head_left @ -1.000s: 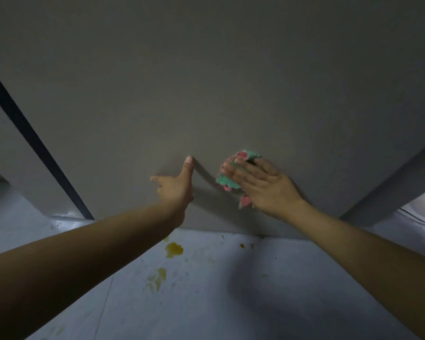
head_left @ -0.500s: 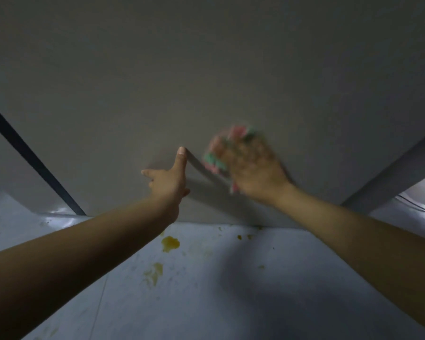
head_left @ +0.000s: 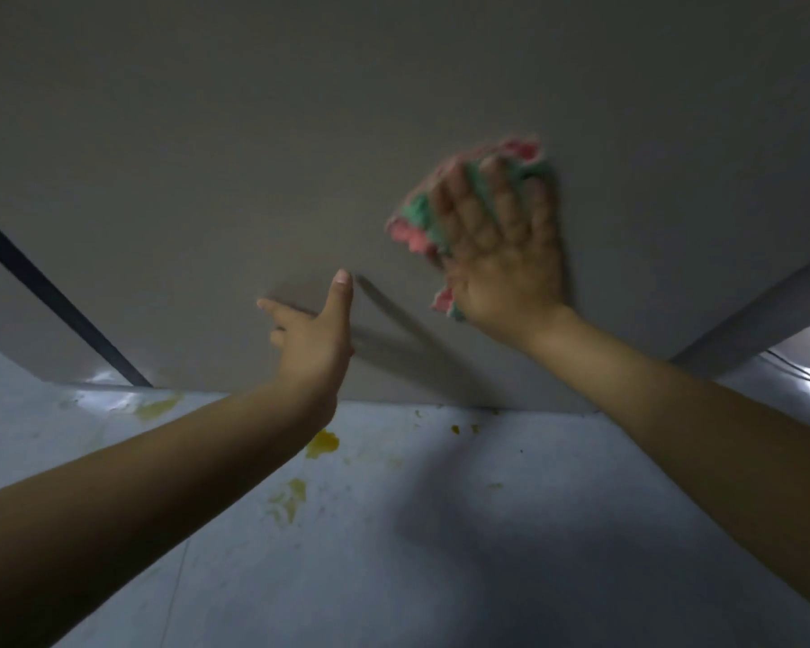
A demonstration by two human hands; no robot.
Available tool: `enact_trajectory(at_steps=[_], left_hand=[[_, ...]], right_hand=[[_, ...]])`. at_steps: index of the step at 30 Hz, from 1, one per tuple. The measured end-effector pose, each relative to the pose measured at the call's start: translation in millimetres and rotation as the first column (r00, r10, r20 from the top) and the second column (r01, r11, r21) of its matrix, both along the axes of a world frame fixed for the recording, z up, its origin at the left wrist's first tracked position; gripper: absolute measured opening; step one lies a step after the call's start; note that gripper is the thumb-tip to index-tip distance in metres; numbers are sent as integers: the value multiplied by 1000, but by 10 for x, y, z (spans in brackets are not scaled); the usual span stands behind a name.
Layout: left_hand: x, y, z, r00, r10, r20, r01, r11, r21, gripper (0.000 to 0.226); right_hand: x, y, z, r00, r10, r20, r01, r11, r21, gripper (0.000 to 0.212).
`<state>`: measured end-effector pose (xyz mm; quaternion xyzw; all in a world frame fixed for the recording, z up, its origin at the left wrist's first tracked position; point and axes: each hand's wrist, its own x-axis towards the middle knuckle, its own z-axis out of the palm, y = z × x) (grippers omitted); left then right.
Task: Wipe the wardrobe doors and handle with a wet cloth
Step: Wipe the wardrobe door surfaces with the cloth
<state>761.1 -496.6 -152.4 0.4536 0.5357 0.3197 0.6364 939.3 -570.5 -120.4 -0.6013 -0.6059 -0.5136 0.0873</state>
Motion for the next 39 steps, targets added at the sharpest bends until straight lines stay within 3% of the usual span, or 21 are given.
enact_trajectory(at_steps=[3,5,7,9,11,12,13,14,16,17,18,19,20,21,22,23,25,28,33,36,39], left_hand=[[-29,-64,-146,999,35,0,-35,999,32,101],[-6,-97,-237,997,62,49,-64,998,26,104],[38,-128,-286,994,81,73,-82,997,11,102],[88,-154,-303,988,128,83,-126,992,-24,100],[141,-167,-305,981,168,94,-161,984,-78,98],[162,-186,-288,981,171,97,-161,981,-104,97],[176,-206,-273,980,173,99,-161,980,-119,96],[183,-228,-274,980,167,106,-154,980,-127,98],[208,-278,-238,982,146,118,-130,983,-132,100],[225,-302,-194,982,143,121,-126,983,-136,98],[244,-317,-164,982,139,126,-121,982,-146,95],[269,-328,-134,982,137,132,-116,982,-151,93],[306,-335,-100,981,130,142,-109,983,-150,93],[340,-338,-78,981,125,146,-103,984,-147,92],[365,-348,-55,981,121,152,-98,983,-153,92],[405,-375,-25,979,115,166,-89,984,-156,92],[468,-422,-19,977,98,191,-66,984,-168,90],[553,-472,28,967,112,230,-68,979,-191,87],[624,-427,55,953,134,273,-69,970,-235,88],[569,-420,-17,941,121,316,-51,974,-221,86],[584,-484,-77,945,125,303,-69,979,-191,81]], right_hand=[[74,-60,-620,971,219,94,-178,929,-326,68],[133,-126,-914,948,273,166,-130,804,-581,53],[165,-157,-1100,923,331,198,-65,640,-765,58],[228,-204,-1256,884,398,246,-26,566,-824,61],[258,-241,-1318,870,379,317,12,625,-780,56],[279,-274,-1282,925,349,153,-118,644,-756,50],[250,-323,-1208,962,193,-193,-272,622,-734,43],[206,-368,-1168,872,-27,-488,-393,554,-733,39],[92,-414,-1226,411,-334,-848,-672,517,-530,42],[144,-488,-1205,268,-315,-910,-715,568,-407,47],[305,-584,-1218,266,-185,-946,-738,592,-323,56],[386,-708,-1187,461,-31,-887,-692,613,-381,58],[459,-821,-1108,761,128,-636,-552,643,-531,52],[586,-873,-998,943,201,-265,-328,692,-643,52],[654,-916,-864,988,135,-69,-144,687,-712,60],[697,-990,-747,999,42,34,-6,706,-708,69],[781,-1064,-627,991,43,128,31,851,-525,80],[796,-999,-353,999,-27,43,35,981,-192,75],[478,-457,165,987,-66,-148,97,972,215,72],[468,-367,-39,994,15,-108,6,982,187,80],[584,-489,-689,979,203,-8,-202,970,-132,67]])
